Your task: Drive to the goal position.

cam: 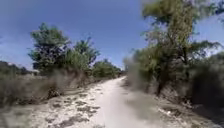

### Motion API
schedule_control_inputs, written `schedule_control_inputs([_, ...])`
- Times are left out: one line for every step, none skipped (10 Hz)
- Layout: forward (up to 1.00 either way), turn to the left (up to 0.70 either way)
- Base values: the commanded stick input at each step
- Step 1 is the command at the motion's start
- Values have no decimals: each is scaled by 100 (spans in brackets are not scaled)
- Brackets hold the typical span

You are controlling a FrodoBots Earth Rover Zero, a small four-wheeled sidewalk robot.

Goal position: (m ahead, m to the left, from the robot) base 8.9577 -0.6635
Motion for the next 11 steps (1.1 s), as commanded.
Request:
schedule_control_inputs([70, 0])
schedule_control_inputs([70, 0])
schedule_control_inputs([70, 0])
schedule_control_inputs([70, 0])
schedule_control_inputs([70, 0])
schedule_control_inputs([70, 0])
schedule_control_inputs([70, 0])
schedule_control_inputs([70, 0])
schedule_control_inputs([70, 0])
schedule_control_inputs([70, 0])
schedule_control_inputs([70, 0])
